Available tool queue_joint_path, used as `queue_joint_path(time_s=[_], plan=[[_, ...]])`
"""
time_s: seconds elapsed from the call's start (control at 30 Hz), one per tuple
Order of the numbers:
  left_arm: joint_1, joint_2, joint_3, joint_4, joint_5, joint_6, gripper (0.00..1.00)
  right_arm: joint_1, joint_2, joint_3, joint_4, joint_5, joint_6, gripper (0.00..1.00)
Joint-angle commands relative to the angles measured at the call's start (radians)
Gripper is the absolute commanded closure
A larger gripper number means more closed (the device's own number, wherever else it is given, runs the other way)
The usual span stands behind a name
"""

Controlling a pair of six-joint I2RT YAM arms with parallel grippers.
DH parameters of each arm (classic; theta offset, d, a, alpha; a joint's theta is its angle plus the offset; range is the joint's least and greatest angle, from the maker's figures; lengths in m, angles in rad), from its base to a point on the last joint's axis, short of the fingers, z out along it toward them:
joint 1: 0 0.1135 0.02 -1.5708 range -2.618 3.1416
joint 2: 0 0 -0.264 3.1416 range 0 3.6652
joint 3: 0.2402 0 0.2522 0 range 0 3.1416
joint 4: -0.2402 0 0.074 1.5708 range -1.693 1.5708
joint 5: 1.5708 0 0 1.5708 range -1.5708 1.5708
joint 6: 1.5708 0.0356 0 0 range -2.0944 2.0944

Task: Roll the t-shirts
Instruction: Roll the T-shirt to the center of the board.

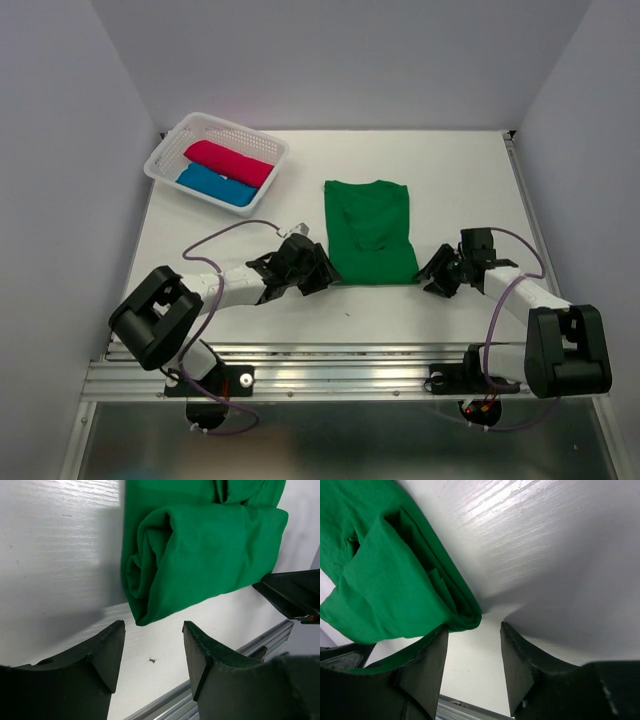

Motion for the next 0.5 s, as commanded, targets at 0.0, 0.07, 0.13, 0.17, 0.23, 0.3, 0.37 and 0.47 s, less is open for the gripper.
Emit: queue_joint_path(time_s=[0.0,0.07,0.13,0.17,0.23,0.3,0.37,0.47], plan=[[0.005,0.002,-0.027,0.075,0.027,-0.020,0.42,-0.010,0.009,-0.029,0.049,0.002,0.001,0.51],[0.004,0.005,-0.029,0.079,0.022,-0.022,0.46,-0.010,0.011,-0.037,0.063,0.002,0.002,0.54],[0.004,0.016,-0.018,0.075,0.021,-0.022,0.60,-0.010,0.019,-0.046,0.075,-0.004,0.001,0.58],[0.004,0.020,-0.014,0.072,0.022,-0.020,0.65,-0.010,0.022,-0.049,0.077,-0.007,0.001,0.60],[0.005,0.028,-0.008,0.070,0.019,-0.017,0.78,-0.010,0.028,-0.052,0.081,-0.010,0.004,0.65],[0.004,0.031,-0.009,0.072,0.015,-0.020,0.89,-0.010,0.028,-0.060,0.091,-0.007,0.007,0.72],[0.004,0.034,-0.008,0.070,0.010,-0.020,0.95,-0.010,0.029,-0.061,0.092,-0.001,0.008,0.76],[0.004,0.043,0.002,0.055,0.005,-0.017,1.00,-0.010,0.026,-0.057,0.094,0.002,0.014,0.96]])
